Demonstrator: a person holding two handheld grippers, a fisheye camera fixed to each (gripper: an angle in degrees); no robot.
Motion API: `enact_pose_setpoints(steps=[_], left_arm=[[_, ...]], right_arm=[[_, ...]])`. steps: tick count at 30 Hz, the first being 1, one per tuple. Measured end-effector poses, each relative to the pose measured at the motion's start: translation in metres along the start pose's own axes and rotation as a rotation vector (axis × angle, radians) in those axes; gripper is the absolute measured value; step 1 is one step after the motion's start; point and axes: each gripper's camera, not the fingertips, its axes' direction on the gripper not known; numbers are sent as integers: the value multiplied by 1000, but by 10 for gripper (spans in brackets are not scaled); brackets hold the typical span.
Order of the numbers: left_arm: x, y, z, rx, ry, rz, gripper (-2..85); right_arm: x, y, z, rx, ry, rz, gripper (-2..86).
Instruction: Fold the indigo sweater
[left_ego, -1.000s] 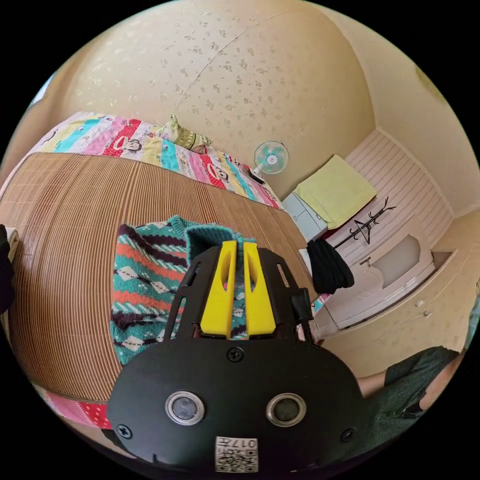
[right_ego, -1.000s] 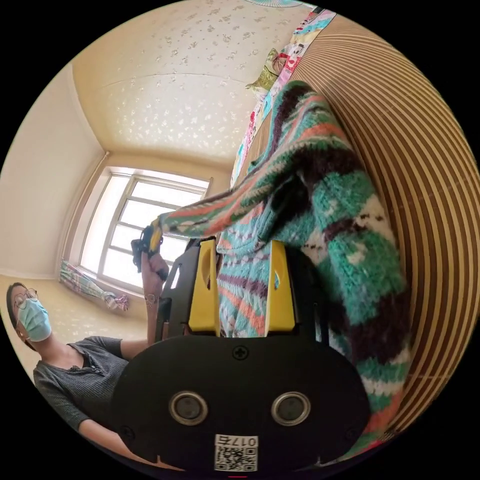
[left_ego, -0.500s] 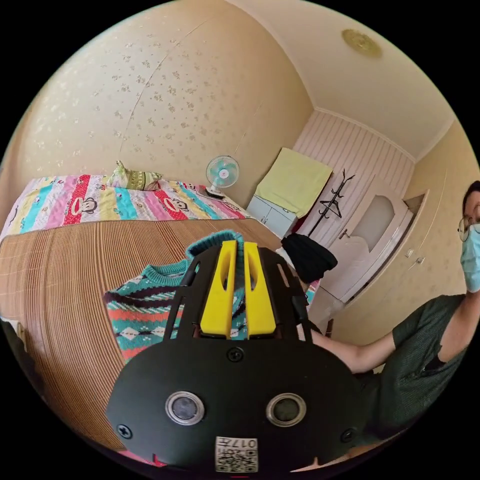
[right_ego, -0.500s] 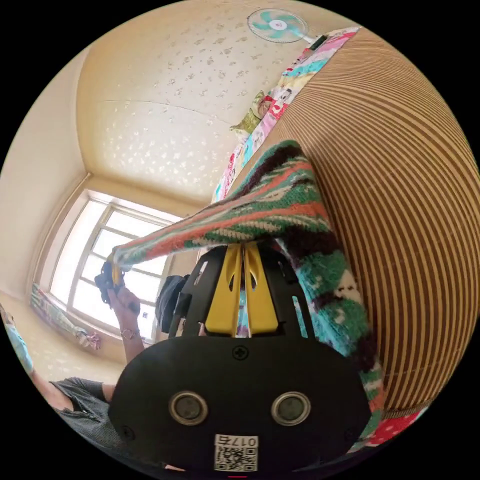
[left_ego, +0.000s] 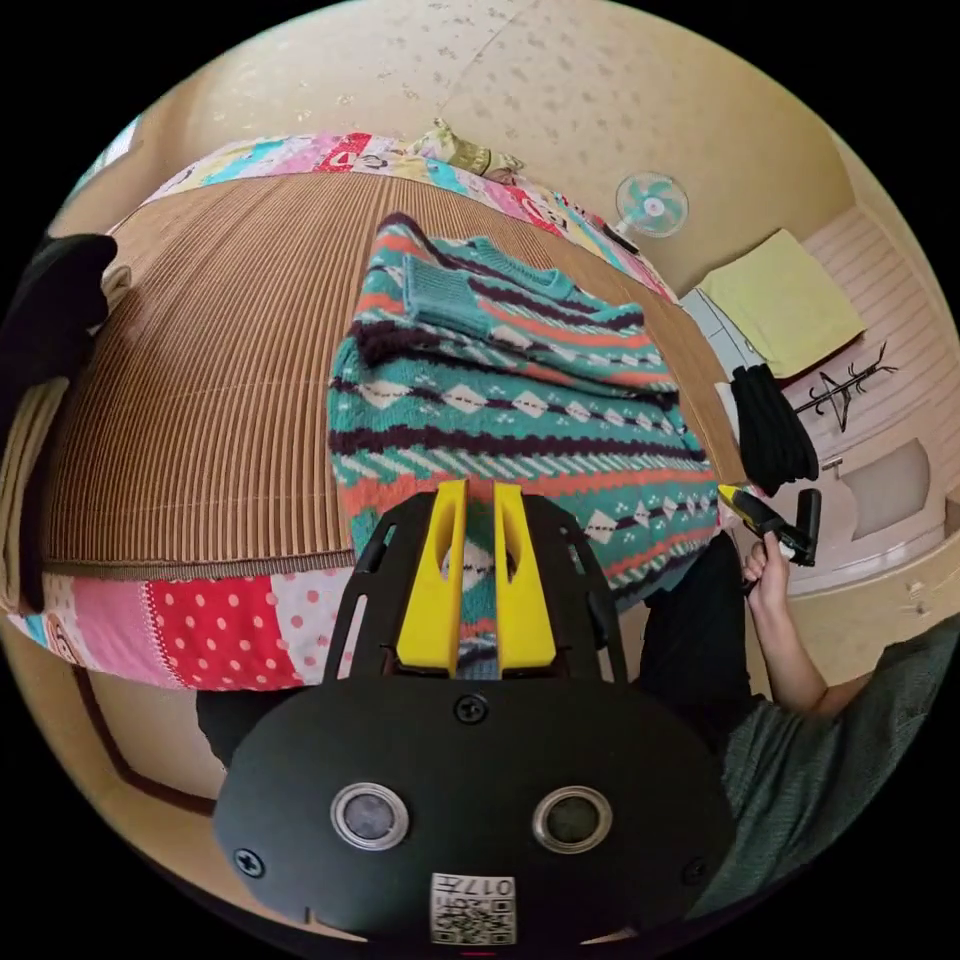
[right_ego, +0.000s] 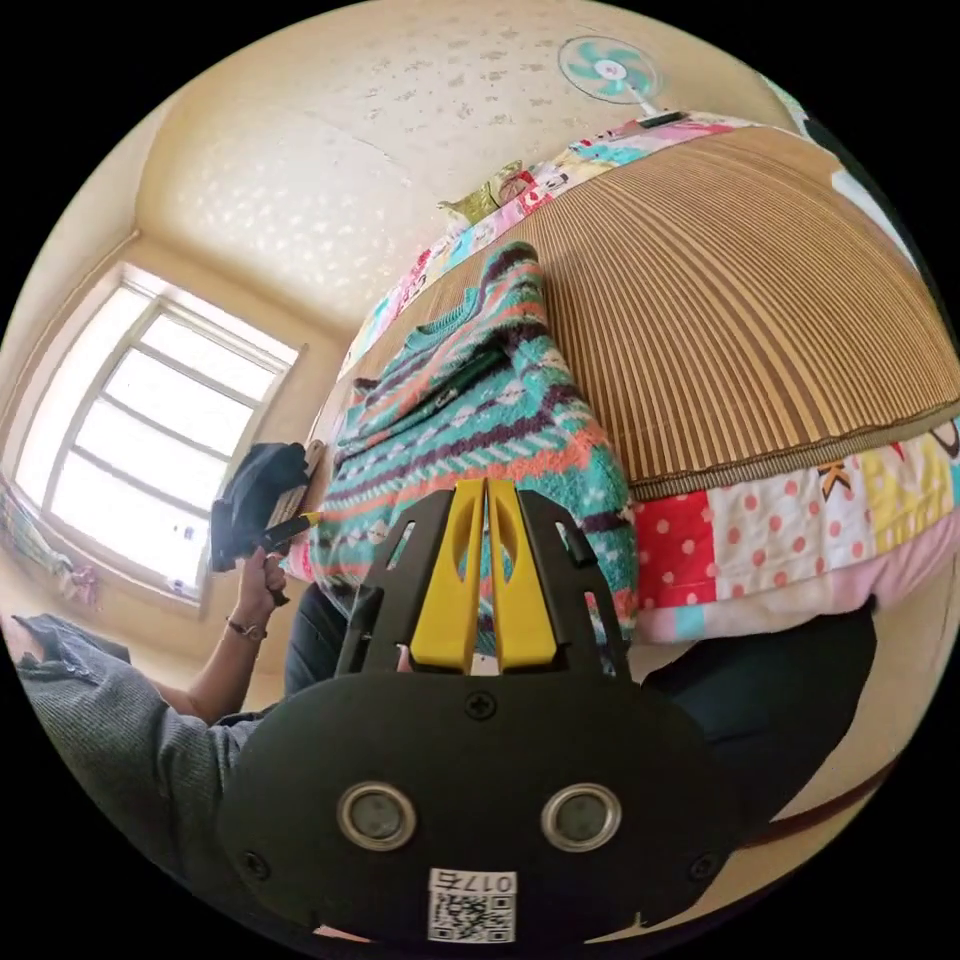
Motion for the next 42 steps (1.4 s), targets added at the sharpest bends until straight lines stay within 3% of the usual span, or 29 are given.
enact_pose_setpoints(steps=[5, 8, 12, 15, 18, 22, 23, 26, 28, 30, 32, 34, 36, 38, 42], left_arm=[[41, -74, 55, -193, -260, 73, 18], [40, -127, 70, -168, -316, 91, 12], [30, -161, 56, -121, -358, 19, 3], [25, -113, 2, 133, -229, 14, 8], [-5, -44, -33, 245, -114, -69, 62], [-42, 45, -69, 381, -208, -238, 154], [-51, 65, -77, 407, -222, -246, 156], [-88, 77, -60, 256, -68, -306, 160], [-107, 73, -35, 129, 112, -294, 139], [-128, 79, -38, 145, 170, -298, 68], [-152, 77, -41, 127, 328, -259, 44], [-183, 83, -50, 194, 551, -241, 42], [-224, 97, -60, 291, 744, -286, 41], [-239, 101, -62, 265, 711, -301, 41], [-233, 97, -61, 141, 445, -244, 41]], right_arm=[[-38, -52, 125, -255, 289, -153, 4], [-56, -82, 172, -156, 413, -260, 4], [-72, -120, 220, -190, 552, -307, 4], [-76, -124, 238, -173, 584, -323, 4], [-74, -112, 237, -117, 557, -337, 5], [-74, -110, 238, -115, 548, -334, 5], [-75, -109, 239, -114, 556, -337, 5], [-78, -108, 238, -114, 587, -350, 4], [-80, -110, 232, -123, 594, -346, 5], [-85, -112, 213, -143, 603, -325, 5], [-96, -97, 147, 37, 593, -277, 6], [-87, -81, 89, 151, 524, -183, 8], [-58, -71, 42, 144, 421, -52, 11], [-1, -55, 0, 55, 286, 123, 20], [56, -23, -39, -100, 20, 167, 70]])
